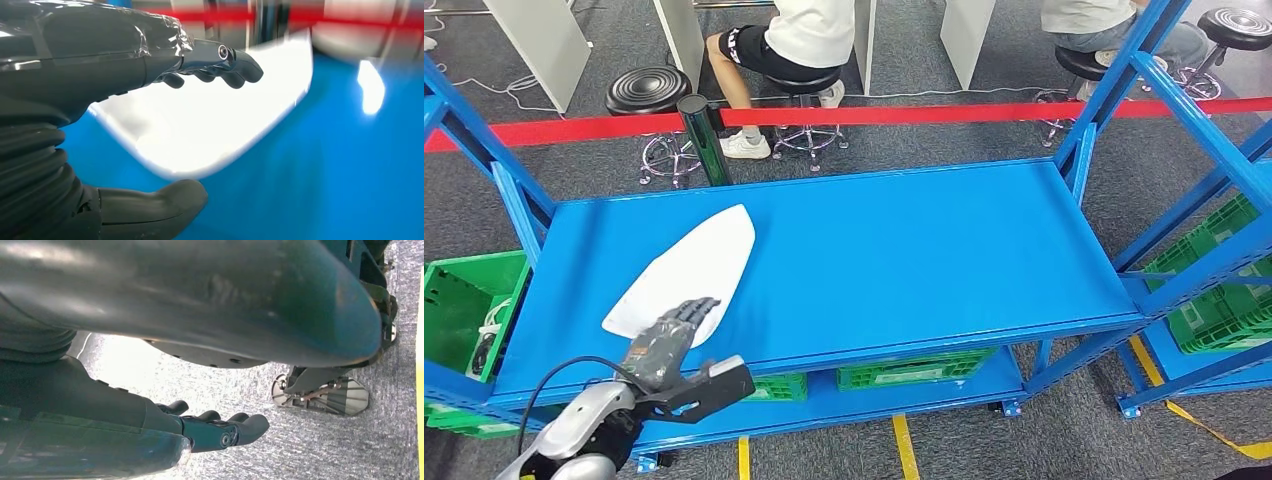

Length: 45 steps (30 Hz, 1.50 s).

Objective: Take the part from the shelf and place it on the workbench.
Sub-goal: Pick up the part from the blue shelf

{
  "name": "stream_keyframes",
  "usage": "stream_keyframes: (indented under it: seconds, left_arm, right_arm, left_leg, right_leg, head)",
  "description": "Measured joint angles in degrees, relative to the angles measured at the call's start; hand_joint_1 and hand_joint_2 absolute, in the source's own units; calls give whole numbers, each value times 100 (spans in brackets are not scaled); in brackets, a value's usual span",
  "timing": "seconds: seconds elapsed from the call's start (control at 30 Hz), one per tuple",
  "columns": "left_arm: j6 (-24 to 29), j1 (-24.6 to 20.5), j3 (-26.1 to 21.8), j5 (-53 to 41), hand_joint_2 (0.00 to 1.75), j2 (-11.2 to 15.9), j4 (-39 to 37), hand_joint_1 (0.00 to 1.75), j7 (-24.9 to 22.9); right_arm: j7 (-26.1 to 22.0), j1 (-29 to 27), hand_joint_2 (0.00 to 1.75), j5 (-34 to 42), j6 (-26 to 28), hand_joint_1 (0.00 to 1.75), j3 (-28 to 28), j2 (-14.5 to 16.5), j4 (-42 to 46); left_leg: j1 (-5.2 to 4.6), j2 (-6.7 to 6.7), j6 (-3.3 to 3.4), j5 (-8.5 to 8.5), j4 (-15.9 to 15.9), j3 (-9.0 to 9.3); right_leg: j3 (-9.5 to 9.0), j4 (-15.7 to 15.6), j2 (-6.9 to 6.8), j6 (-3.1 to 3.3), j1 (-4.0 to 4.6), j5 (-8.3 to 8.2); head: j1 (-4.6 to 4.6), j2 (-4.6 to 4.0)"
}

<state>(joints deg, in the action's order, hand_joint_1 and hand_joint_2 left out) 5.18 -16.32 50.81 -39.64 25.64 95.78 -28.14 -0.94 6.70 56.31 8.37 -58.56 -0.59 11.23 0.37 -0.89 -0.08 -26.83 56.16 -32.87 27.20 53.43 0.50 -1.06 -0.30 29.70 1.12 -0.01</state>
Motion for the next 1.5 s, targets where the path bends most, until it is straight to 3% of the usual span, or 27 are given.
stream_keyframes:
  seconds: [0.13, 0.2, 0.47, 0.77, 0.9, 1.03, 1.33, 1.5]
  left_arm:
    - [1515, 83, -136, -718, 175, -153, -22, 0, 337]
    - [1710, 114, -209, -1038, 175, -196, -22, 0, 242]
    - [429, 121, -340, -1149, 175, -237, -24, 0, -633]
    - [327, 117, -557, -1219, 175, -117, -6, 0, -903]
    - [-234, 164, -720, -989, 175, -13, 20, 0, -1093]
    - [-763, 401, -1120, -807, 175, 80, 40, 0, -1175]
    - [-719, 894, -2217, -563, 175, 257, 40, 0, -1182]
    - [-1143, 1145, -2729, -454, 175, 239, -18, 0, -1184]
  right_arm:
    - [2, -1, 0, 26, 71, 0, 1, 2, 0]
    - [9, -1, 0, 27, 91, 0, 1, 3, 0]
    - [22, -1, 0, 77, 81, 0, 1, 1, 0]
    - [22, -3, 0, 130, 79, 0, 1, -1, 0]
    - [22, -6, 0, 151, 57, 0, 1, -1, 0]
    - [22, -20, 0, 177, 25, 0, 1, -1, 0]
    - [10, -39, 0, 191, 17, 0, 1, -2, 0]
    - [-4, -42, 0, 151, -11, 0, -1, -2, 0]
  left_leg:
    - [-2, 5, 0, 0, 0, 1]
    - [-3, 8, 0, 0, 0, 2]
    - [0, 21, 0, 0, 0, 7]
    - [0, 54, 0, 0, -1, 12]
    - [-1, 79, 0, 0, -3, 16]
    - [1, 99, 0, 0, -5, 21]
    - [2, 128, 0, -1, -9, 28]
    - [2, 137, 1, -1, -9, 30]
  right_leg:
    - [-12, 0, 0, 0, 0, 0]
    - [-12, 0, -1, 0, 0, 0]
    - [-7, 0, -2, 0, 1, 0]
    - [-23, 0, 0, 1, 1, -1]
    - [-32, 0, 9, 3, 2, -2]
    - [-33, 1, 18, 5, 3, -4]
    - [-33, 1, 38, 9, 6, -6]
    - [-33, 0, 49, 11, 12, -8]
  head:
    - [3, 0]
    - [1, 0]
    - [-4, -1]
    - [-6, -1]
    - [-8, -1]
    - [-9, -2]
    - [-11, -1]
    - [-10, -1]
